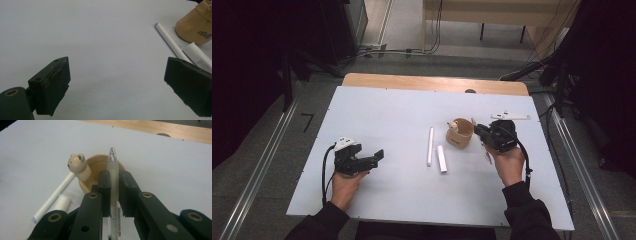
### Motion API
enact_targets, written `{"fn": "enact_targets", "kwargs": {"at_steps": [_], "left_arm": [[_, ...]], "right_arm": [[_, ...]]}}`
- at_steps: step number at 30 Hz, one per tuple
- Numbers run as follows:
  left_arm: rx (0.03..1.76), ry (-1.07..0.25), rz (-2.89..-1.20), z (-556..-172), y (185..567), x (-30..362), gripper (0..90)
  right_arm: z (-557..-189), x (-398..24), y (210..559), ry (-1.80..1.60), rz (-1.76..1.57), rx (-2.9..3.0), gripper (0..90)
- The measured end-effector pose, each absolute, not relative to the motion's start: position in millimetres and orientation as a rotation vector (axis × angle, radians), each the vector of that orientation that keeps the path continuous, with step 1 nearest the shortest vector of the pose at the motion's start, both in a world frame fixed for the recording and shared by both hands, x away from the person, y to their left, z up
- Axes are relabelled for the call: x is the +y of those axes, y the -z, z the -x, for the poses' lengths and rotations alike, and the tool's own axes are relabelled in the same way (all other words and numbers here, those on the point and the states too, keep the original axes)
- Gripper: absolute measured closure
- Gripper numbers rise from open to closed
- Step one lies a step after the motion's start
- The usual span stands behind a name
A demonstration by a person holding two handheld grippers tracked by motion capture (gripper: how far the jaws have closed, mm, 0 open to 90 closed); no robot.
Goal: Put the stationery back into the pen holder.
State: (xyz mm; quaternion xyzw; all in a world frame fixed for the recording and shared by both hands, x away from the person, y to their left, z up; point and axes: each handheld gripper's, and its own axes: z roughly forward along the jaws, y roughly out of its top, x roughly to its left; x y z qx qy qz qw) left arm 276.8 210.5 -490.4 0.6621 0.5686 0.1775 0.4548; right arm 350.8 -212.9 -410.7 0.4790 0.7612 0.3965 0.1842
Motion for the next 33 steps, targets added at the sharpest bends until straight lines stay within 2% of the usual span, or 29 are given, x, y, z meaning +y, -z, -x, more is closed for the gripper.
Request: {"fn": "enact_targets", "kwargs": {"at_steps": [33], "left_arm": [[1.403,-0.434,-1.631,-277,491,211,6.6]], "right_arm": [[-382,-193,395,-1.155,-1.351,2.089,78.9]]}}
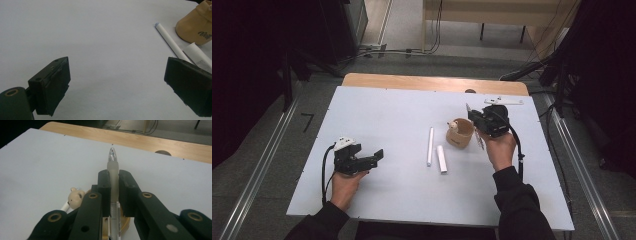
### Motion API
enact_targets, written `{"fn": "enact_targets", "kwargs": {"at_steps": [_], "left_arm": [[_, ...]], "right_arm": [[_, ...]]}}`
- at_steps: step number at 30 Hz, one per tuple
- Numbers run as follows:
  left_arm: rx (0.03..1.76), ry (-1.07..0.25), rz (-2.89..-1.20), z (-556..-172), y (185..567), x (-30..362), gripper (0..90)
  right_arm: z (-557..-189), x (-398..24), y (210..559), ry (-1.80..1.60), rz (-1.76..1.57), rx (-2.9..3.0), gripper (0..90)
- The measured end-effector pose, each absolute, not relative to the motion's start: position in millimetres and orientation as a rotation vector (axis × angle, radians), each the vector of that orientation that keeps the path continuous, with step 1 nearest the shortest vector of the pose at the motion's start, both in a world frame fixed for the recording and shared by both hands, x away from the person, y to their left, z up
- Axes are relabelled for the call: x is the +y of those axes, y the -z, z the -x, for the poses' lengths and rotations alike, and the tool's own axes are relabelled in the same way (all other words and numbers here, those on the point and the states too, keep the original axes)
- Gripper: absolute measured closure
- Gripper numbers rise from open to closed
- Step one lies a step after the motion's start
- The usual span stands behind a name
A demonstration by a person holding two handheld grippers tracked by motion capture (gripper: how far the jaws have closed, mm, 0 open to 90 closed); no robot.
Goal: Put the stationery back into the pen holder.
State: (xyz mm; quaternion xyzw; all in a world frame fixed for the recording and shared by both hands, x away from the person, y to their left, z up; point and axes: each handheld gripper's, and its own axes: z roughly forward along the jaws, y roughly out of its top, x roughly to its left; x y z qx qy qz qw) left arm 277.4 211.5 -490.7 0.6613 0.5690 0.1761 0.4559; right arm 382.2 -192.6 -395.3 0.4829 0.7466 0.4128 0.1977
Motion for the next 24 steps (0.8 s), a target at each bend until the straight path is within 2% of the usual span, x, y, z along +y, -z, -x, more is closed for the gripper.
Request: {"fn": "enact_targets", "kwargs": {"at_steps": [24], "left_arm": [[1.402,-0.43,-1.634,-278,491,212,6.6]], "right_arm": [[-410,-177,392,-1.172,-1.384,2.058,78.8]]}}
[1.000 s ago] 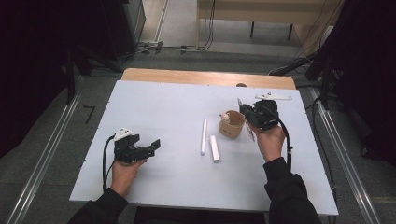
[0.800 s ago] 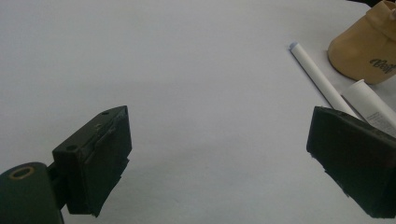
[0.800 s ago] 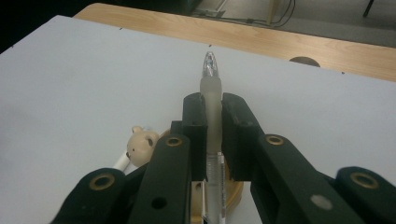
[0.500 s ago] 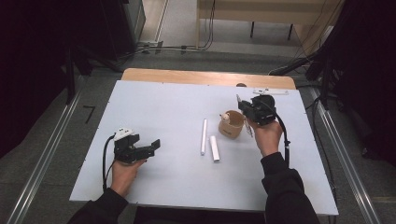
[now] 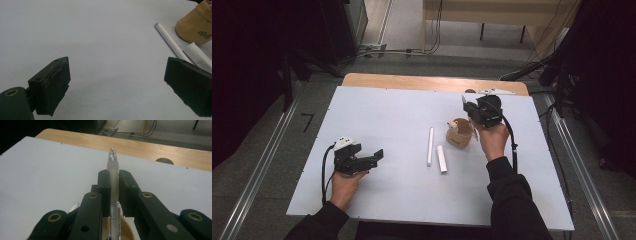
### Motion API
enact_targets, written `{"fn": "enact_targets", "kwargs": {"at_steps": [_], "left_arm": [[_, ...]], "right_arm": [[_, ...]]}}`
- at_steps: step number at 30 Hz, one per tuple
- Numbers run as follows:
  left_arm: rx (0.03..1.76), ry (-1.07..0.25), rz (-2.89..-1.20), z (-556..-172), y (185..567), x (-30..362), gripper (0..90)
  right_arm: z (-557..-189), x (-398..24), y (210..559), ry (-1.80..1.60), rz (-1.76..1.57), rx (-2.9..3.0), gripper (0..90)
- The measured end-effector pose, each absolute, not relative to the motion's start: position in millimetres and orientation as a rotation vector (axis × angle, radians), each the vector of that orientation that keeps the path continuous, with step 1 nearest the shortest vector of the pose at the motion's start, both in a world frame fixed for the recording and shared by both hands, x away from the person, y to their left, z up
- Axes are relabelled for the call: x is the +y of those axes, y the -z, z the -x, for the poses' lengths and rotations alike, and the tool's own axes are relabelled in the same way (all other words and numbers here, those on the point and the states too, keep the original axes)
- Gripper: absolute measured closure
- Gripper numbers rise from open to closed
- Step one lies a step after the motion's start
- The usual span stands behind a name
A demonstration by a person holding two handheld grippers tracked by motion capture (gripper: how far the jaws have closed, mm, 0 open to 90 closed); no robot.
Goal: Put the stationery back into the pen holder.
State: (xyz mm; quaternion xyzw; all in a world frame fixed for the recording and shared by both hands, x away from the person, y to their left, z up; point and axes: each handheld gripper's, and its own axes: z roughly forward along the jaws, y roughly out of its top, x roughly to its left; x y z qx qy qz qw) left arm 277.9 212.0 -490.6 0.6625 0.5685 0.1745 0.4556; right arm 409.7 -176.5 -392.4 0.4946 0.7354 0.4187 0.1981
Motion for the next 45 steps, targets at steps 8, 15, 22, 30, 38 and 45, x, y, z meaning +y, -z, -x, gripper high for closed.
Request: {"fn": "enact_targets", "kwargs": {"at_steps": [8,15,22,30,38,45], "left_arm": [[1.402,-0.43,-1.632,-278,490,212,6.6],[1.402,-0.43,-1.63,-278,490,213,6.6],[1.401,-0.428,-1.628,-278,490,213,6.6],[1.401,-0.426,-1.629,-278,490,214,6.6],[1.402,-0.428,-1.624,-277,490,214,6.6],[1.405,-0.429,-1.624,-278,490,214,6.6]], "right_arm": [[-420,-168,389,-1.194,-1.378,2.037,78.7],[-429,-163,393,-1.209,-1.387,2.009,78.6],[-435,-163,400,-1.209,-1.396,2.004,78.4],[-435,-160,403,-1.211,-1.403,2.014,77.2],[-430,-164,407,-1.224,-1.395,2.053,60.3],[-424,-172,406,-1.243,-1.399,2.048,50.2]]}}
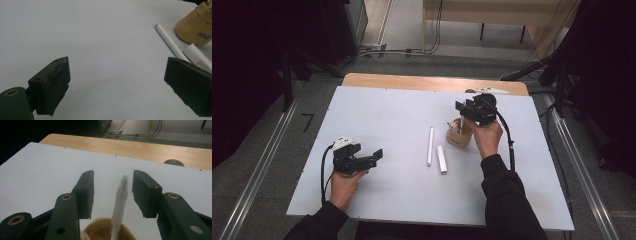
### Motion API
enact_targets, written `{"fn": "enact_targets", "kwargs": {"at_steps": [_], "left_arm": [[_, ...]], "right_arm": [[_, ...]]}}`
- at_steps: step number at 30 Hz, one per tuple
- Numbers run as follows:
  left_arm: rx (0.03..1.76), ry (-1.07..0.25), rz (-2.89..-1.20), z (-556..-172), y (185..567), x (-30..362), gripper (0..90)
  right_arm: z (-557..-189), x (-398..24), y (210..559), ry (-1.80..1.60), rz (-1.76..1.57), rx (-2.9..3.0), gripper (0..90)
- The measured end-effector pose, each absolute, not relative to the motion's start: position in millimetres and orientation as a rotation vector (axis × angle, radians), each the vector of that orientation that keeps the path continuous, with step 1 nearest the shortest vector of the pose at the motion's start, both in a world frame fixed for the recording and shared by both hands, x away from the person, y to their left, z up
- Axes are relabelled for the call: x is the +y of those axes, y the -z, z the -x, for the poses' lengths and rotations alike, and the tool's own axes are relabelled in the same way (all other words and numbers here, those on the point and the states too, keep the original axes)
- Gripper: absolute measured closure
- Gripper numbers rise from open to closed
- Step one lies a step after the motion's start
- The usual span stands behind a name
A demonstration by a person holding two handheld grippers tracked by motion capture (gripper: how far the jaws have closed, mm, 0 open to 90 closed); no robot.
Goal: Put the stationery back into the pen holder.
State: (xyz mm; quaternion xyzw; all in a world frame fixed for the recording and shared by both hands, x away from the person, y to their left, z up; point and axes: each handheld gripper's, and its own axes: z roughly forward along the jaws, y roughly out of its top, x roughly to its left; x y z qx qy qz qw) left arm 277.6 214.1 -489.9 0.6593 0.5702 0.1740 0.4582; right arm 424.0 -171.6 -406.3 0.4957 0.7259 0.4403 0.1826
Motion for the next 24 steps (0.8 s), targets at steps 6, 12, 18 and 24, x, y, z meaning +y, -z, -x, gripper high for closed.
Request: {"fn": "enact_targets", "kwargs": {"at_steps": [6,12,18,24], "left_arm": [[1.402,-0.429,-1.625,-277,490,214,6.6],[1.4,-0.43,-1.628,-277,490,214,6.6],[1.402,-0.432,-1.624,-277,489,214,6.6],[1.4,-0.432,-1.629,-277,489,213,6.6]], "right_arm": [[-418,-183,406,-1.226,-1.413,2.042,45.5],[-404,-189,403,-1.235,-1.386,2.036,42.9],[-386,-195,401,-1.244,-1.354,2.03,38.4],[-372,-201,398,-1.256,-1.355,2.05,34.0]]}}
